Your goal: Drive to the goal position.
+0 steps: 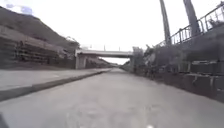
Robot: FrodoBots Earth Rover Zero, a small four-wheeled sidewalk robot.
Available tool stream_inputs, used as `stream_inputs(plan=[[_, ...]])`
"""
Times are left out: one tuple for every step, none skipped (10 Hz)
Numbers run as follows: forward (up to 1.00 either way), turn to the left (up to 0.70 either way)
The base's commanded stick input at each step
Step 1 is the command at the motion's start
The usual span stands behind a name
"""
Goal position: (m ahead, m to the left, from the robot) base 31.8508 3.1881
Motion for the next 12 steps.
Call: stream_inputs(plan=[[0.7, 0.0], [0.7, 0.0], [0.7, 0.0], [0.7, 0.0], [0.7, 0.0], [0.7, 0.0], [0.7, 0.0], [0.7, 0.0], [0.7, 0.0], [0.7, 0.0], [0.7, 0.0], [0.7, 0.0]])
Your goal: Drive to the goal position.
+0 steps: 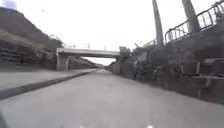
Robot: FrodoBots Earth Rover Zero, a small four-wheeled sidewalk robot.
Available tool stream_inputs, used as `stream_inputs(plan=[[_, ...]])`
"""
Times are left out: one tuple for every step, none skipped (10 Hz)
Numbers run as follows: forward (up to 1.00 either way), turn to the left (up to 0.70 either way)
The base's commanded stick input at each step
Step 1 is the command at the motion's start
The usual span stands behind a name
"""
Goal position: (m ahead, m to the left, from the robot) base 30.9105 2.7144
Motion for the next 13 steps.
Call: stream_inputs(plan=[[0.7, 0.0], [0.7, 0.0], [0.7, 0.03], [0.7, 0.17], [0.7, 0.24], [0.7, 0.1], [0.7, 0.0], [0.7, 0.0], [0.7, 0.0], [0.7, 0.0], [0.7, 0.0], [0.7, 0.0], [0.7, 0.0]])
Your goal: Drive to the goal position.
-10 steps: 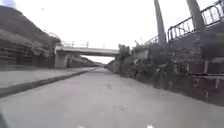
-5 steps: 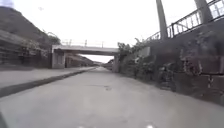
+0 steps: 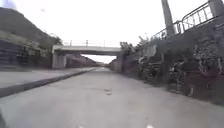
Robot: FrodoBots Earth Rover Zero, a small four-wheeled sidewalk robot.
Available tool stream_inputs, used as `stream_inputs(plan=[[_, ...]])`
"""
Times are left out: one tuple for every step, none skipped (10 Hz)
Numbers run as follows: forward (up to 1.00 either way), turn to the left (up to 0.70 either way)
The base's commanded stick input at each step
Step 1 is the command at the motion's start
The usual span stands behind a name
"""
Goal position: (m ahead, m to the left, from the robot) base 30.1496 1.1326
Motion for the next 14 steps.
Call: stream_inputs(plan=[[0.7, 0.0], [0.7, 0.0], [0.7, 0.0], [0.7, 0.0], [0.7, 0.0], [0.7, 0.0], [0.7, 0.0], [0.7, 0.0], [0.7, 0.0], [0.7, 0.0], [0.7, 0.0], [0.7, 0.0], [0.7, 0.0], [0.7, 0.0]])
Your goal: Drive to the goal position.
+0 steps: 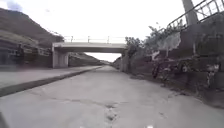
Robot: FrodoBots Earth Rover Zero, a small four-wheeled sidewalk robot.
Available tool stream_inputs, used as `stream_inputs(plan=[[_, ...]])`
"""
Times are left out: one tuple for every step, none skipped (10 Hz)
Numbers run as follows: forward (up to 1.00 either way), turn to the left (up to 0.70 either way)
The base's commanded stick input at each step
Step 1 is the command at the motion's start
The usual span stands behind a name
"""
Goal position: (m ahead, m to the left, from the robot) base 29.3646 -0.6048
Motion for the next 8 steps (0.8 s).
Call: stream_inputs(plan=[[0.7, 0.0], [0.7, 0.0], [0.7, 0.0], [0.7, 0.0], [0.7, 0.0], [0.7, 0.0], [0.7, 0.0], [0.7, 0.0]])
